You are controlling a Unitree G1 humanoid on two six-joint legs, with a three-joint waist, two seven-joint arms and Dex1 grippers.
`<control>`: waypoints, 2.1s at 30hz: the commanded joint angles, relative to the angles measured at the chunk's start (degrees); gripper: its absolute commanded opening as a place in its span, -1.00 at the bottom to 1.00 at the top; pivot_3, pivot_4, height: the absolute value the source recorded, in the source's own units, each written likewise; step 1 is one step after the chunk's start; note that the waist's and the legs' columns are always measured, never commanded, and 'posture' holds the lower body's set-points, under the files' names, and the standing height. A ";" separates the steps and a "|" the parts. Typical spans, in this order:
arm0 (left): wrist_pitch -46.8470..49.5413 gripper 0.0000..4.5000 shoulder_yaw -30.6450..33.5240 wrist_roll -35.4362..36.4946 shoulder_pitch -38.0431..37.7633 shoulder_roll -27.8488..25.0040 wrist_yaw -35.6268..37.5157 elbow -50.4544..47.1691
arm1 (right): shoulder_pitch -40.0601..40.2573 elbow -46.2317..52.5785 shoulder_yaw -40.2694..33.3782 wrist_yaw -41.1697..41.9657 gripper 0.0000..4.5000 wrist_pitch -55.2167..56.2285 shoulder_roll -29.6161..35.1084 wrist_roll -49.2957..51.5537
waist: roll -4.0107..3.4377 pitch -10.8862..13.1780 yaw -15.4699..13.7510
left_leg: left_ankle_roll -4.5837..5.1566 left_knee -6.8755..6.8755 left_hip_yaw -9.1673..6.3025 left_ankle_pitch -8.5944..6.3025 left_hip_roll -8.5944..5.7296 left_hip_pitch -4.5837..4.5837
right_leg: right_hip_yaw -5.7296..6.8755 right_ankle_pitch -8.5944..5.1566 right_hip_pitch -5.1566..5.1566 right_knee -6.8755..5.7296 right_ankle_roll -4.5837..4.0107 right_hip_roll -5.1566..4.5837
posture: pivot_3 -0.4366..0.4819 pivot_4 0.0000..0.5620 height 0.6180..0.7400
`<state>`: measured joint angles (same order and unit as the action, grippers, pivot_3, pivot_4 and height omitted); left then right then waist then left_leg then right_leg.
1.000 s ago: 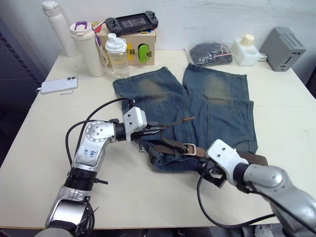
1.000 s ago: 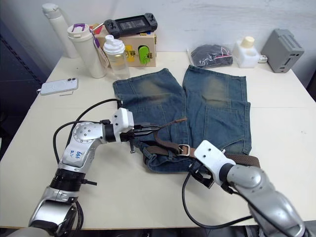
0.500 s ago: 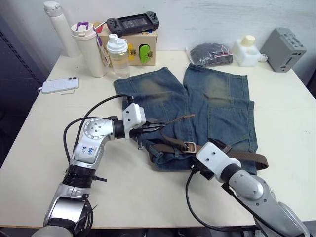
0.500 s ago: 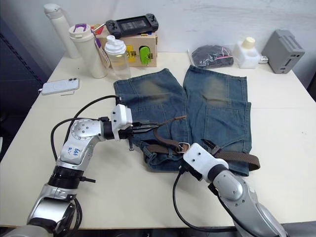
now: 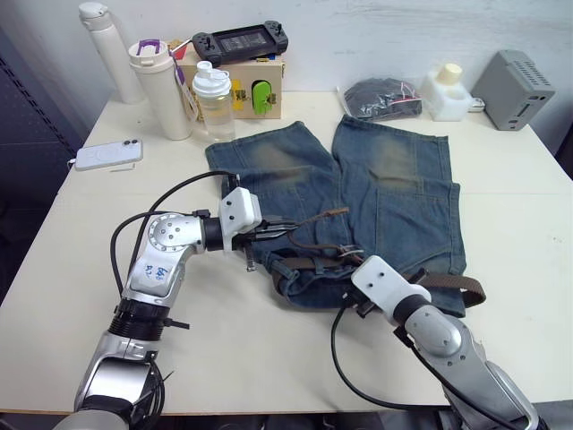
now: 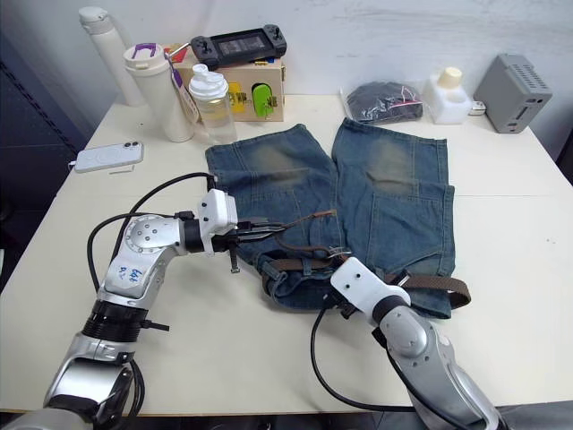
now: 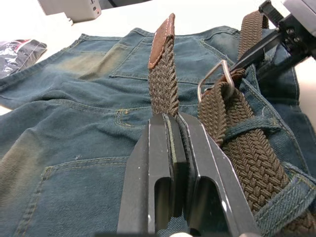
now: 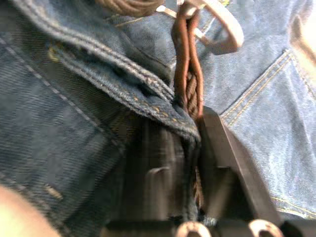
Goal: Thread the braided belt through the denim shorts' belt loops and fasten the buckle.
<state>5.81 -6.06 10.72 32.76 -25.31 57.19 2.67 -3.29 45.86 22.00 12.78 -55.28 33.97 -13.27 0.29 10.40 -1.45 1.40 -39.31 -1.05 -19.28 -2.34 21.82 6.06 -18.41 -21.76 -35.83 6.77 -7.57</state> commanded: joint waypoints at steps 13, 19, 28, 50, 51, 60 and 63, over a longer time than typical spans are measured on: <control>-3.73 -1.00 -1.87 -2.70 1.23 -2.64 0.41 0.98 | -2.15 -1.32 7.25 2.73 -0.99 11.24 8.90 -18.78 | 0.00 0.00 0.00 | 0.00 0.00 0.05 0.00 -0.01 0.00 | 0.01 0.00 -0.05 -0.03 0.00 0.01 | -0.05 -0.47 0.19; -7.09 -1.00 -3.19 -5.46 1.98 -5.20 1.95 3.10 | -2.24 -3.01 5.72 5.52 -0.99 14.63 8.97 -23.87 | 0.00 0.00 0.01 | 0.00 0.00 0.05 0.00 -0.01 0.00 | 0.05 0.00 -0.05 -0.03 0.00 0.02 | -0.05 -0.47 0.19; -8.15 -1.00 -2.96 -4.84 4.25 -4.21 1.46 4.86 | -2.58 -6.98 4.59 12.33 -0.99 29.19 13.72 -27.39 | 0.00 0.00 0.01 | 0.00 -0.01 0.07 0.00 -0.02 0.00 | 0.07 0.00 -0.04 -0.04 0.00 0.02 | -0.05 -0.47 0.19; -12.26 -1.00 -6.74 -9.16 3.34 -7.25 4.45 4.33 | -1.77 -11.21 -2.85 17.90 -0.99 40.57 9.02 -30.60 | 0.00 0.00 0.09 | 0.00 -0.01 0.09 0.00 0.00 0.00 | 0.09 0.00 -0.05 -0.07 0.00 0.05 | -0.05 -0.47 0.19; -12.43 -1.00 -6.79 -9.26 3.40 -7.38 4.58 4.43 | -1.72 -11.26 -3.16 18.07 -0.99 40.90 8.96 -30.84 | 0.00 0.00 0.08 | 0.00 -0.01 0.09 0.00 0.00 0.00 | 0.09 0.00 -0.05 -0.07 0.00 0.04 | -0.05 -0.47 0.19; -12.87 -1.00 -7.65 -10.07 3.13 -7.81 5.38 3.92 | -1.37 -11.62 -4.99 18.97 -0.99 42.69 7.46 -32.40 | 0.00 0.00 0.07 | 0.01 -0.01 0.10 0.00 -0.01 0.00 | 0.09 0.00 -0.05 -0.08 0.00 0.04 | -0.05 -0.47 0.19; -13.31 -1.00 -7.80 -10.34 3.32 -7.80 5.29 3.99 | -1.13 -11.63 -5.46 19.31 -0.99 43.10 6.94 -32.64 | 0.00 0.00 0.07 | 0.01 -0.02 0.10 0.00 -0.01 0.00 | 0.09 0.00 -0.05 -0.09 0.00 0.05 | -0.05 -0.47 0.19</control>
<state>-6.45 -13.61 0.77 35.63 -32.63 62.51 7.76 -4.31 33.26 17.90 32.07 -13.32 41.51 -45.45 0.29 10.40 -1.38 1.41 -39.32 -0.95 -19.27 -2.36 21.82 6.16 -18.41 -21.81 -35.93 6.77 -7.52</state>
